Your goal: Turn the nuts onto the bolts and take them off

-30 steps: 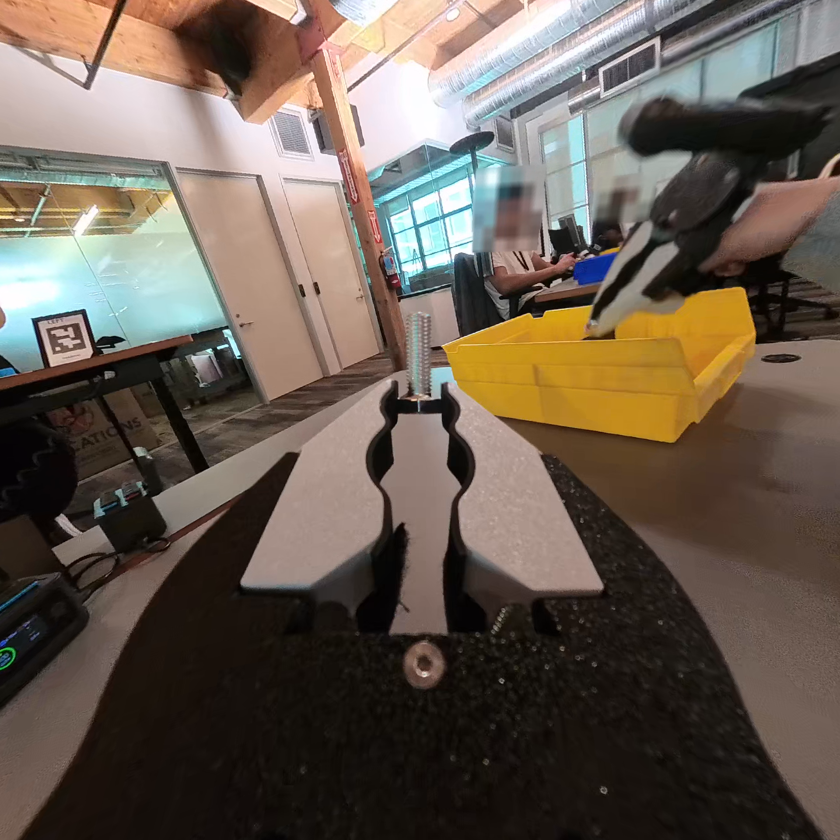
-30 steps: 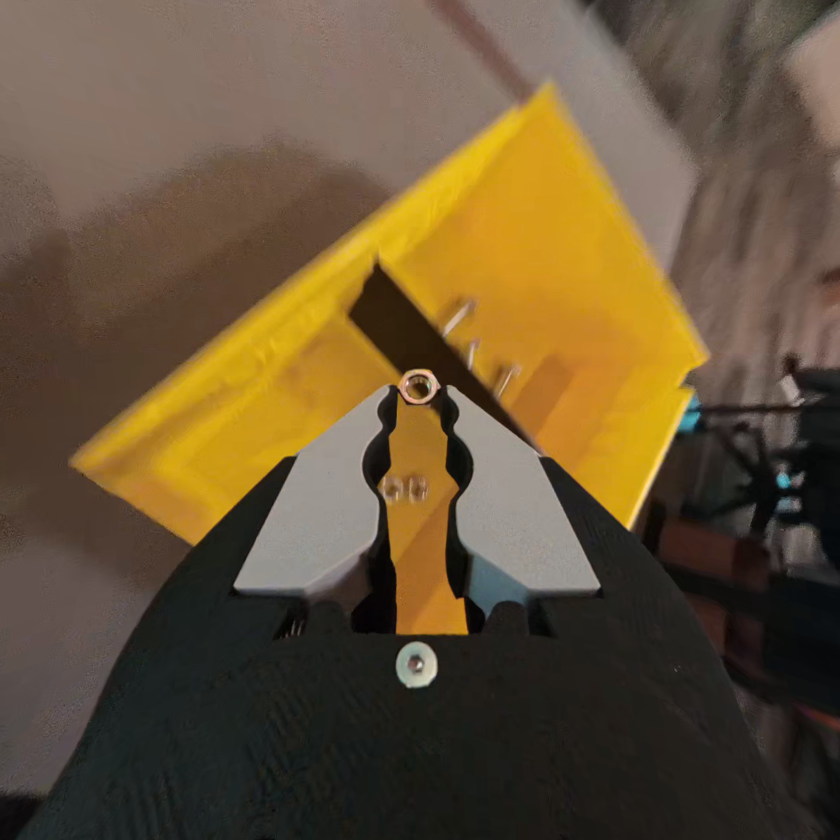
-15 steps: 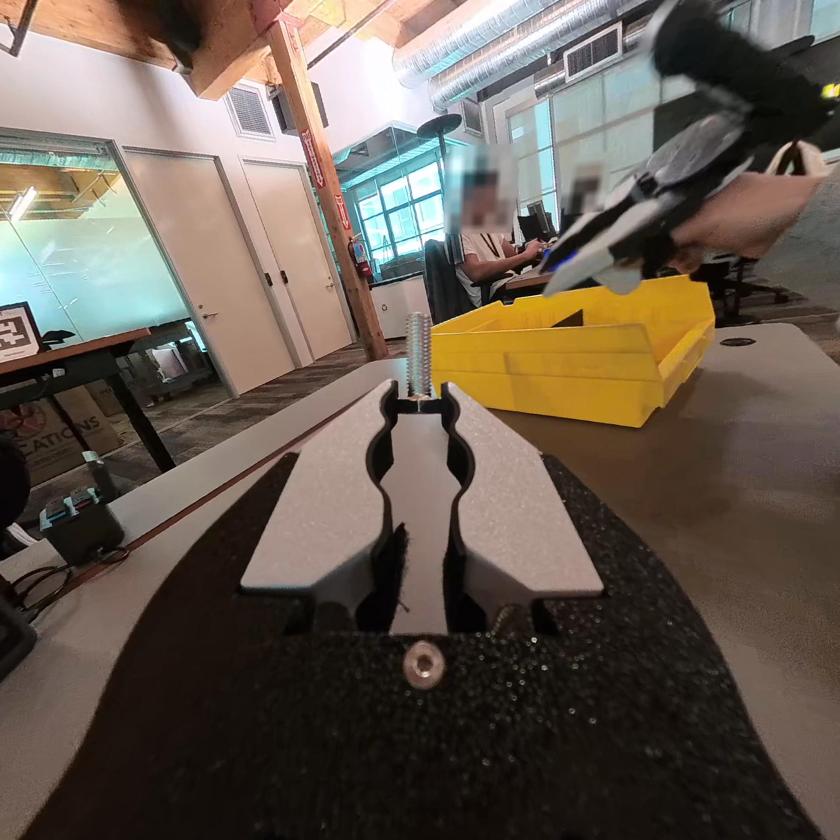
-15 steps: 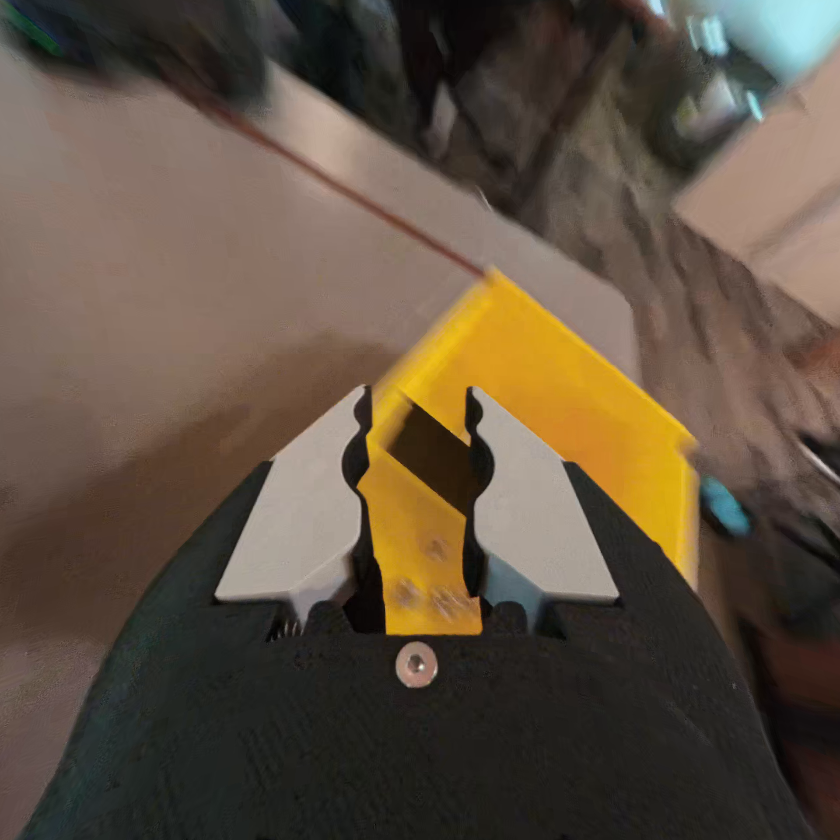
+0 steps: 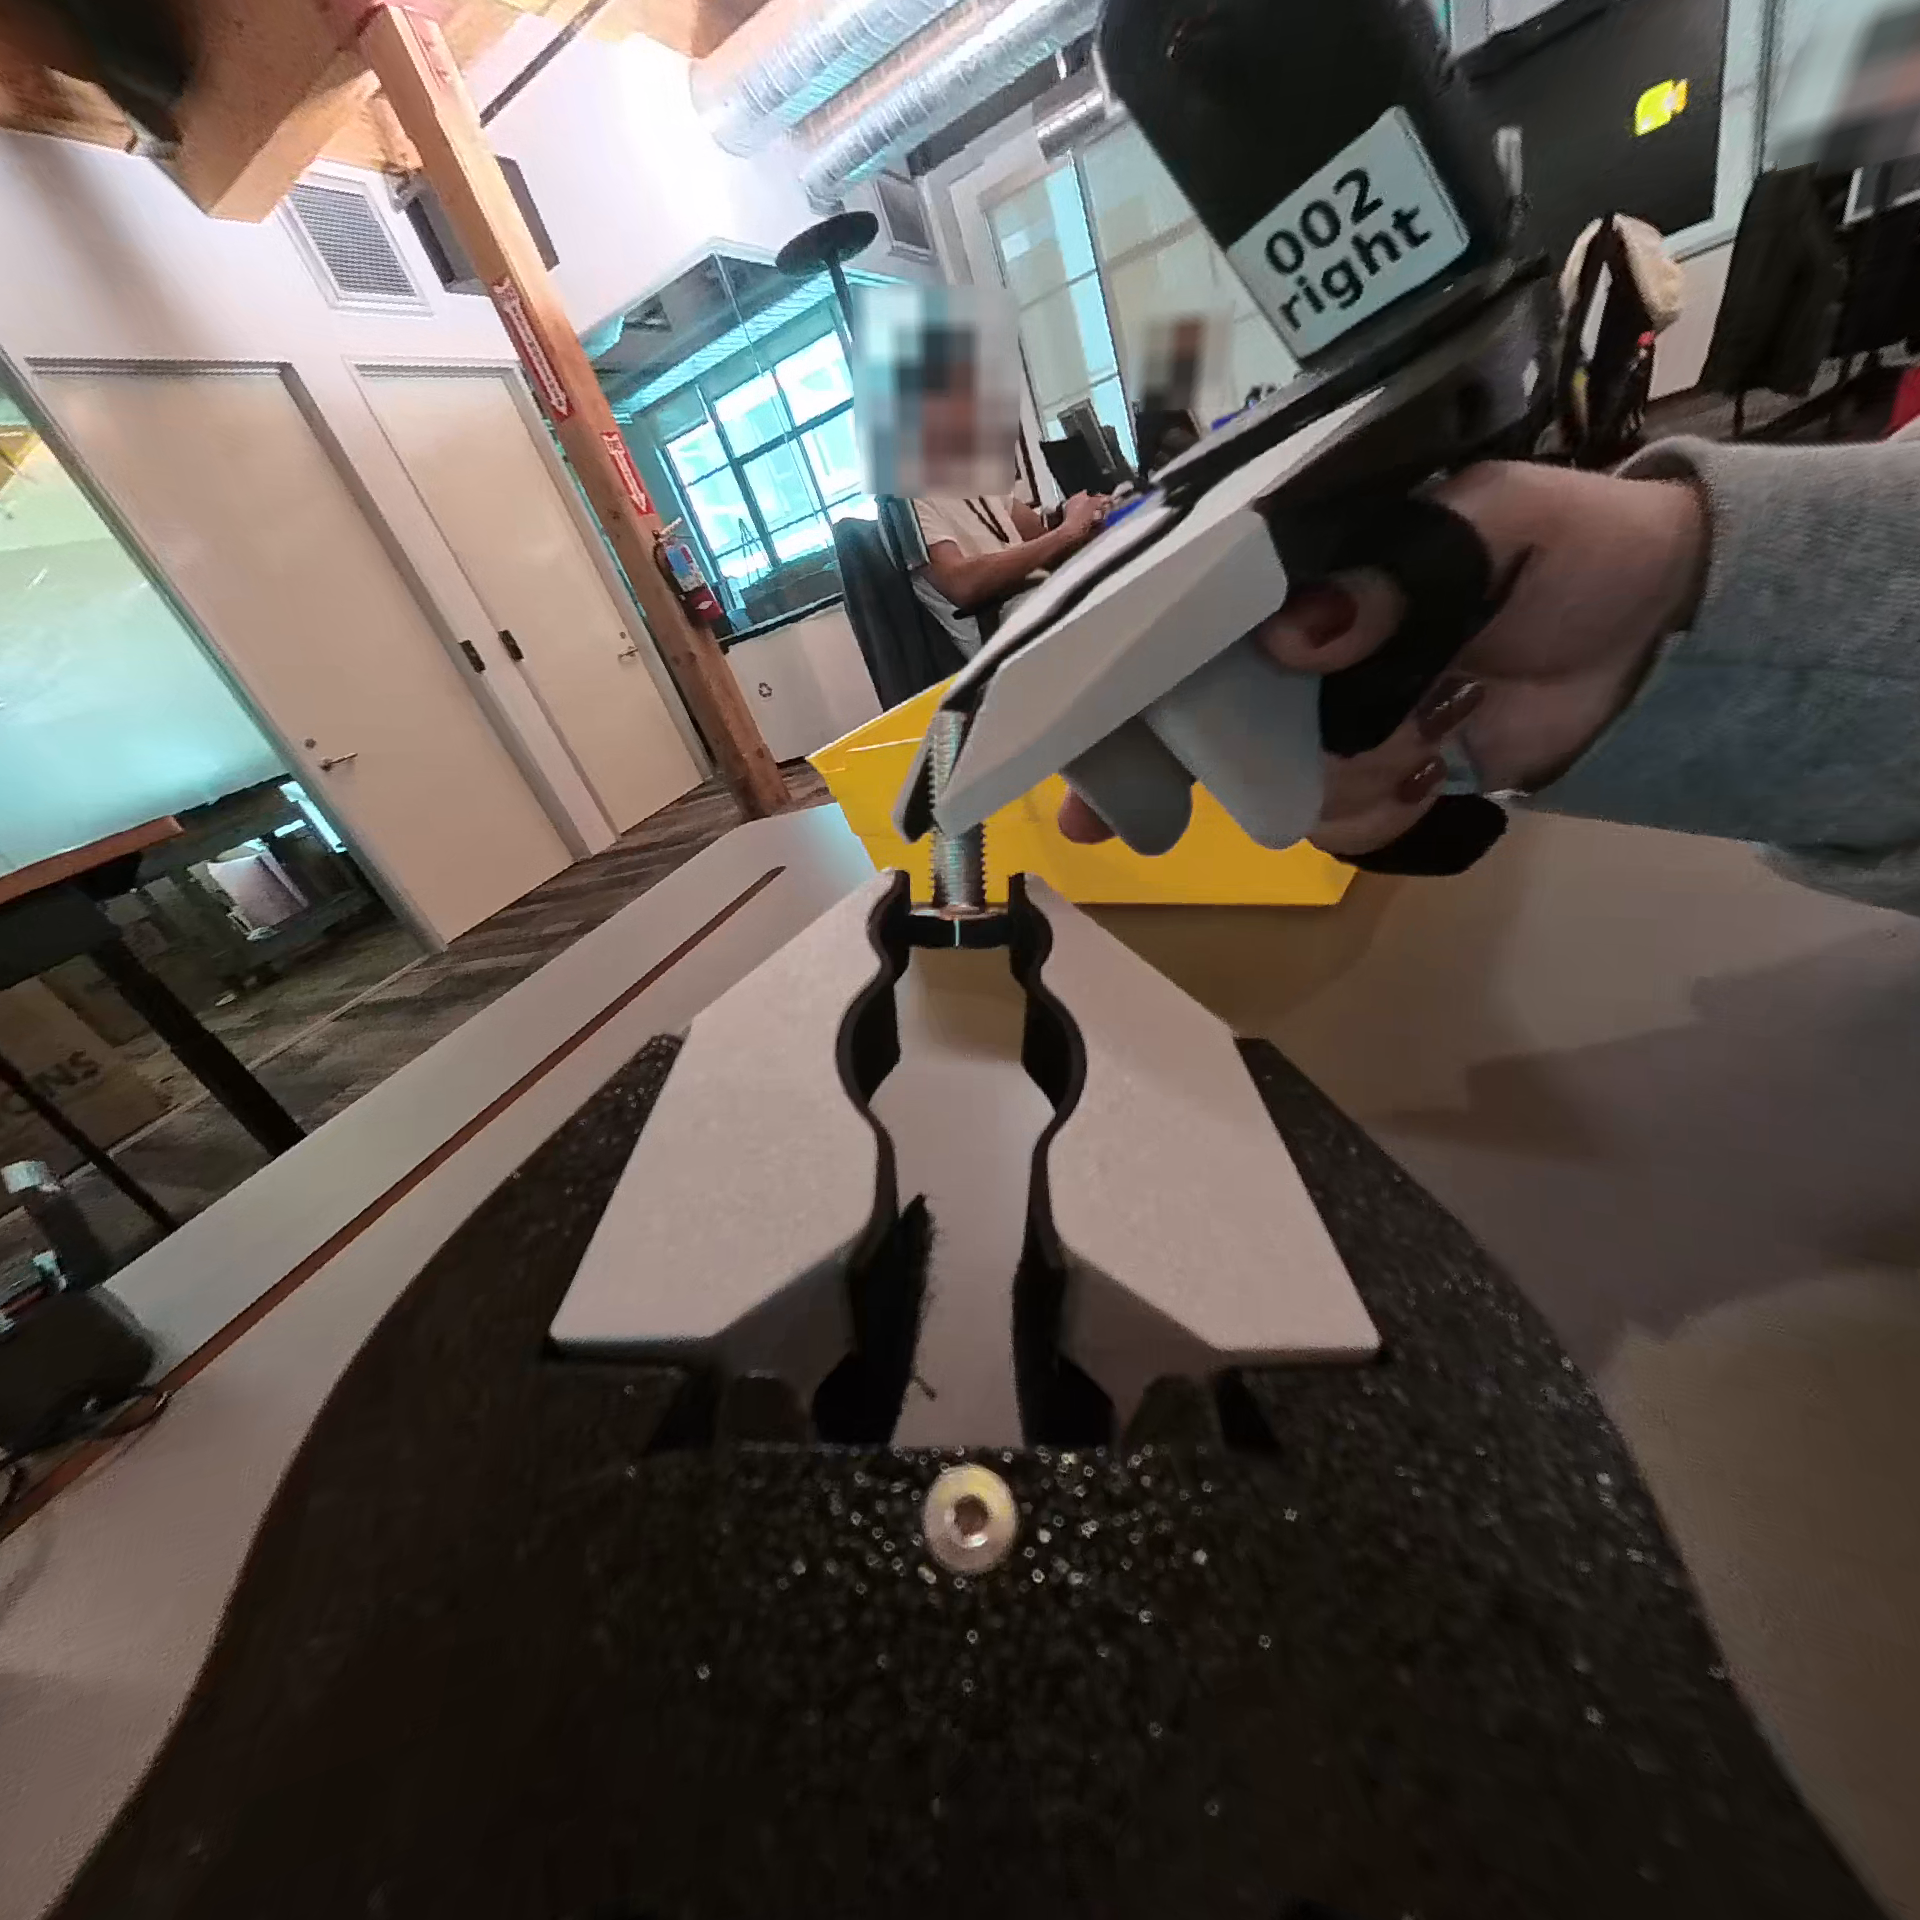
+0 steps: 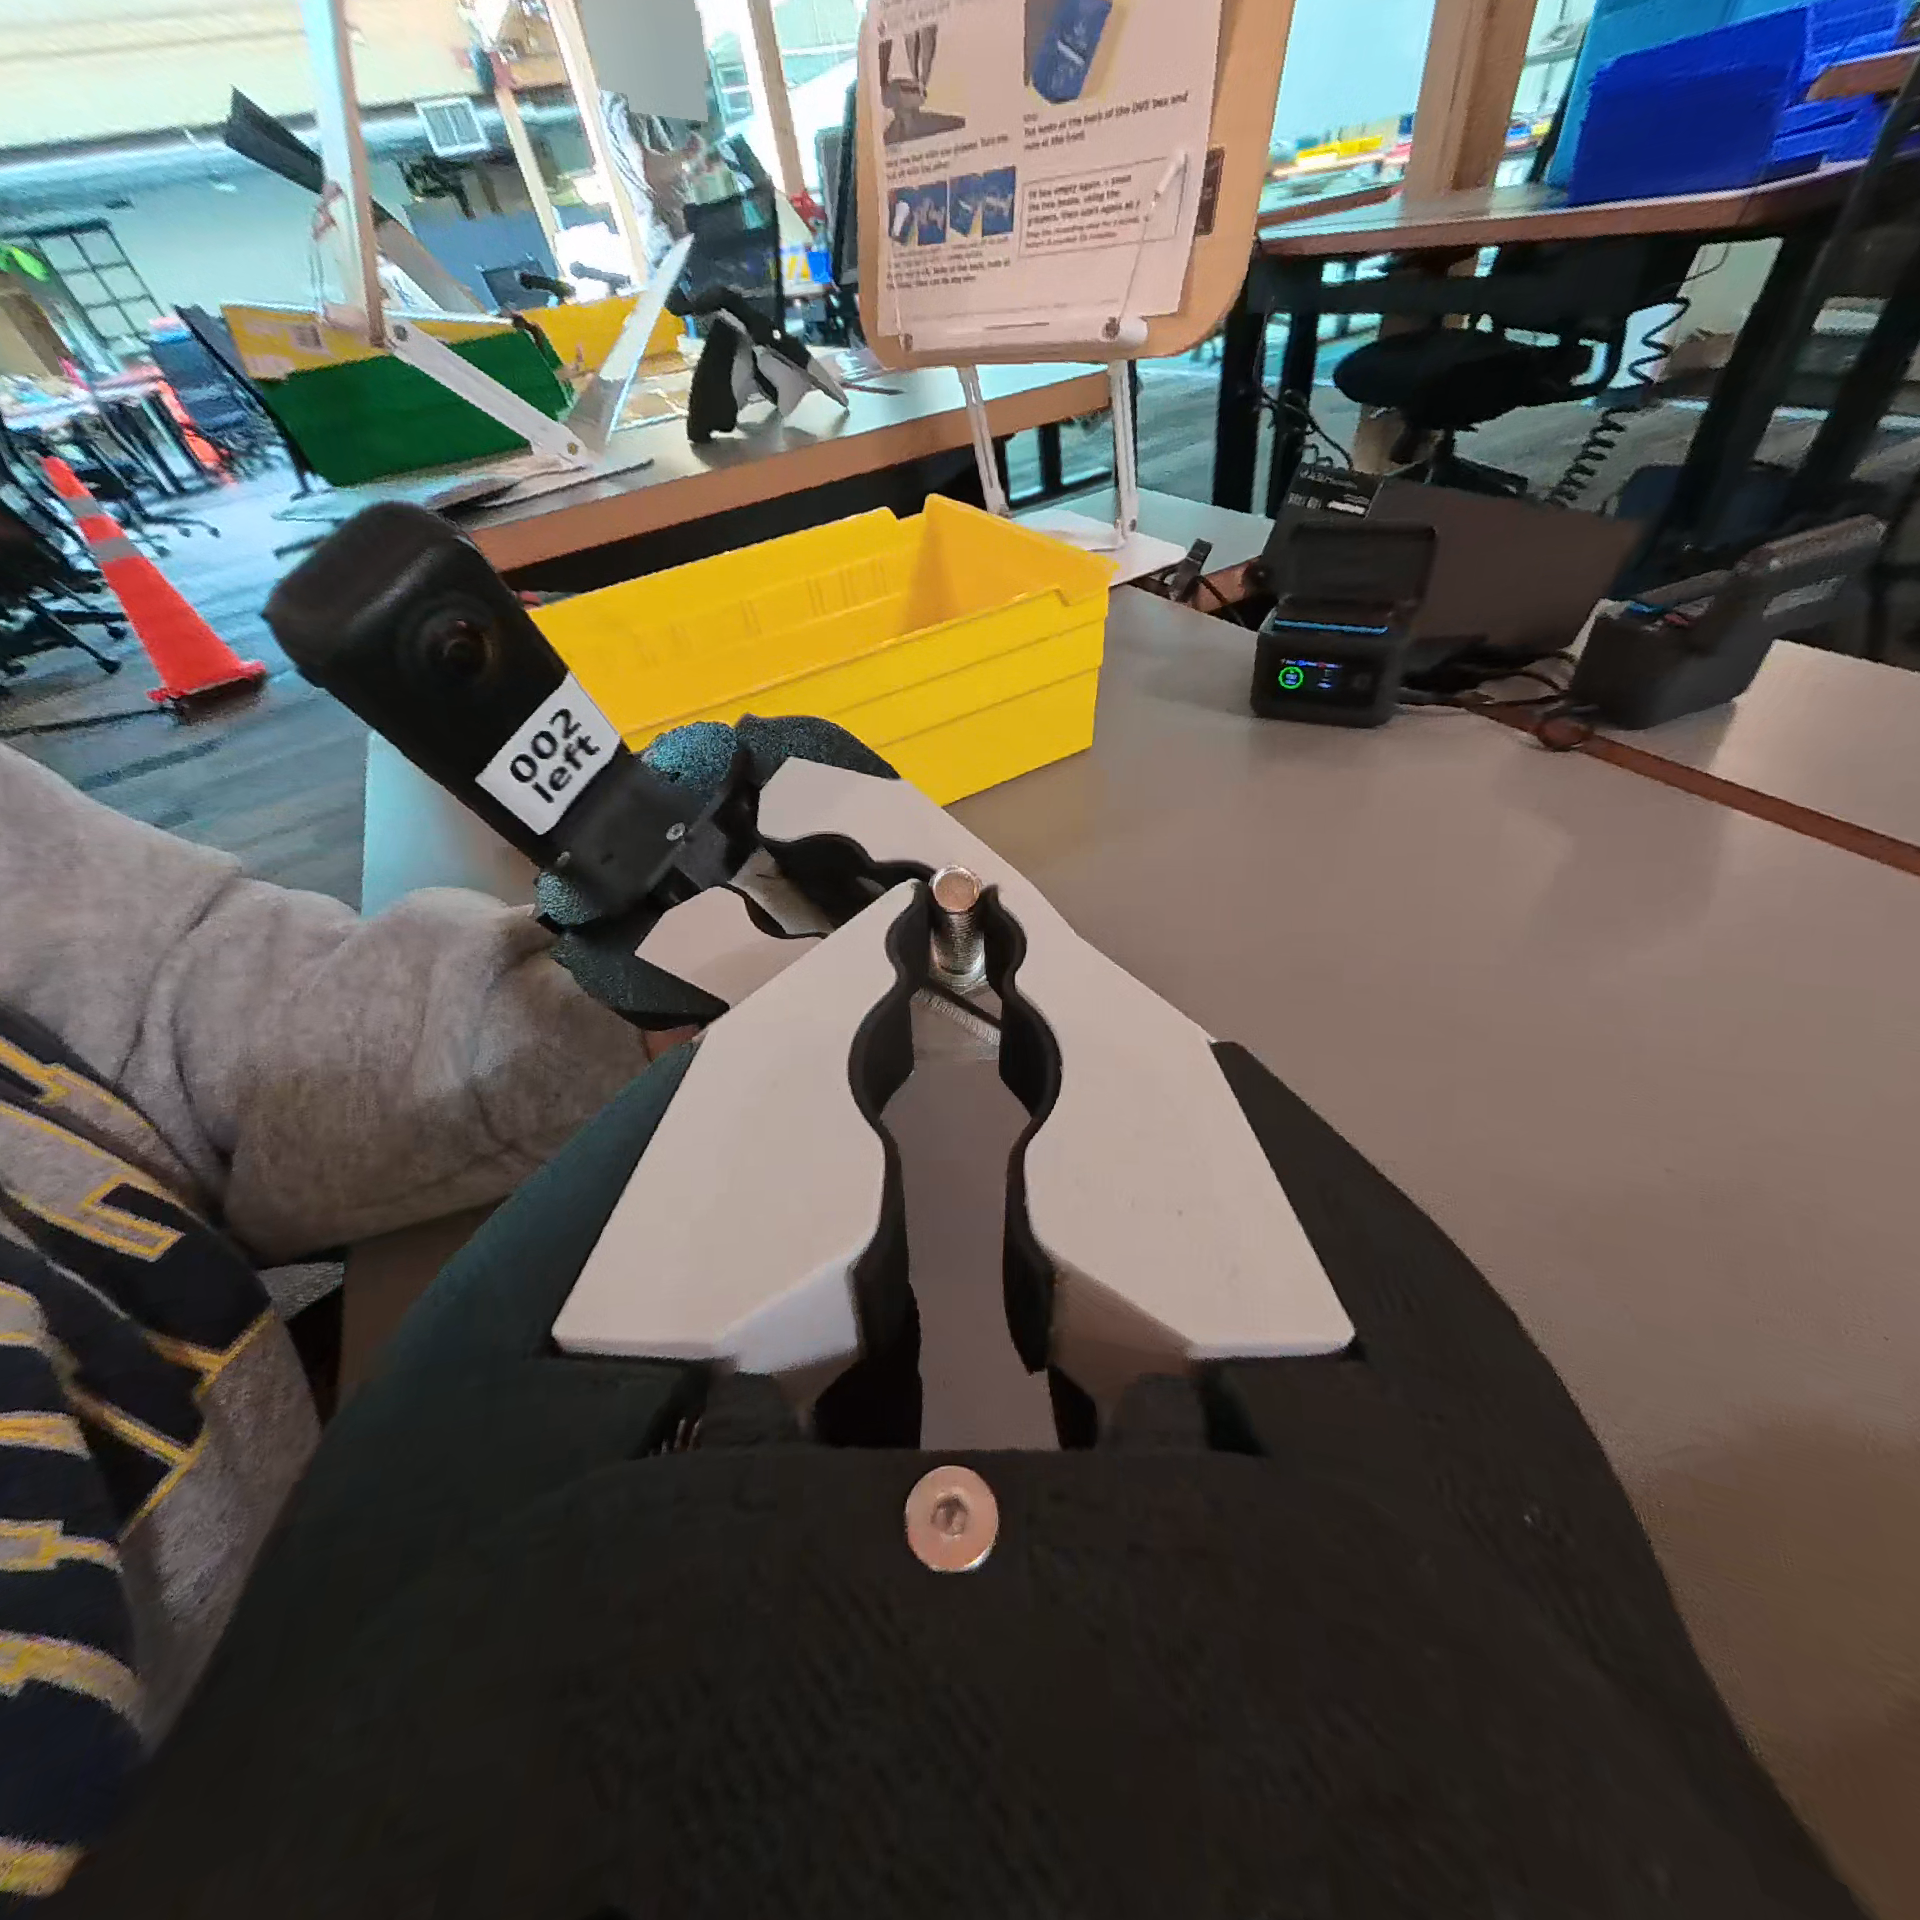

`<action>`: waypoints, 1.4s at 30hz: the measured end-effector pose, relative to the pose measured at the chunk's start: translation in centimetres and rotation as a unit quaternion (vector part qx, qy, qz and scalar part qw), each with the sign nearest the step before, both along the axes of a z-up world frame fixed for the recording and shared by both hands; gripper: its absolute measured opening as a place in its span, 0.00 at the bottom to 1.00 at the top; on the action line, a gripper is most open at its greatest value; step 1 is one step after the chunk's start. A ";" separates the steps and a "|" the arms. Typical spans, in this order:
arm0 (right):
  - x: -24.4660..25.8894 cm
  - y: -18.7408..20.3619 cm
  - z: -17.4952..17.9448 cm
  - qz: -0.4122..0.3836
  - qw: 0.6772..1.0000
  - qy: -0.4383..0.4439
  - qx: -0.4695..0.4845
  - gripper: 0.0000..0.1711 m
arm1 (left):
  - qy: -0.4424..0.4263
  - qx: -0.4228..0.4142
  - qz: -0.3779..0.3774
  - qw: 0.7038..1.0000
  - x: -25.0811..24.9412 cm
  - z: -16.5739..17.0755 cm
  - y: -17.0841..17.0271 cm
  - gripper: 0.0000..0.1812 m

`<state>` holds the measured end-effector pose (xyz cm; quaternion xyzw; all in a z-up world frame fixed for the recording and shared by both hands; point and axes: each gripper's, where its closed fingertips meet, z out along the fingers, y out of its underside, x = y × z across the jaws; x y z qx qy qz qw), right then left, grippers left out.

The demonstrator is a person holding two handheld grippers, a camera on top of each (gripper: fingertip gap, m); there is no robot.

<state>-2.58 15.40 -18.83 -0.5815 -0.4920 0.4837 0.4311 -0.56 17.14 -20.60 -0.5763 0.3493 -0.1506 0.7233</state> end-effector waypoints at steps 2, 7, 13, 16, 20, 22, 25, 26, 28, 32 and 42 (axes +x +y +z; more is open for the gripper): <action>0.4 0.2 -0.2 0.008 1.000 0.001 -0.013 0.04 | 0.002 -0.007 -0.017 1.000 0.4 -0.3 -0.1 0.09; 6.7 9.0 1.8 -0.192 0.975 -0.043 0.101 0.05 | -0.007 -0.031 0.012 0.999 -0.1 -0.9 1.1 0.35; 18.1 20.2 2.6 -0.424 0.868 -0.232 0.118 0.04 | -0.004 -0.027 0.026 0.999 -0.4 -1.0 1.3 0.36; 21.0 22.9 0.5 -0.437 0.840 -0.315 0.064 0.05 | -0.005 -0.028 0.028 0.999 -0.5 -1.0 1.4 0.35; 23.1 26.4 -3.4 -0.439 0.823 -0.360 -0.026 0.05 | -0.007 -0.034 0.026 0.999 -0.5 -1.0 1.4 0.34; 23.1 26.7 -4.9 -0.424 0.824 -0.368 -0.070 0.05 | -0.005 -0.035 0.027 0.999 -0.4 -1.1 1.4 0.34; 23.1 27.1 -6.0 -0.424 0.822 -0.373 -0.077 0.05 | -0.001 -0.032 0.029 0.999 -0.4 -1.1 1.4 0.34; 23.0 27.0 -6.2 -0.422 0.824 -0.368 -0.082 0.07 | 0.002 -0.030 0.031 0.999 -0.4 -1.1 1.4 0.34; 23.0 26.6 -5.9 -0.421 0.831 -0.354 -0.083 0.09 | 0.011 -0.026 0.035 0.999 -0.4 -1.2 1.4 0.34; 24.9 25.2 -2.6 -0.447 0.839 -0.310 -0.019 0.21 | 0.034 -0.010 0.049 0.998 -0.5 -1.3 1.3 0.34; 42.7 22.5 -4.1 -0.553 0.776 -0.303 -0.013 0.57 | -0.053 -0.086 0.069 0.992 -2.2 -0.6 2.4 0.71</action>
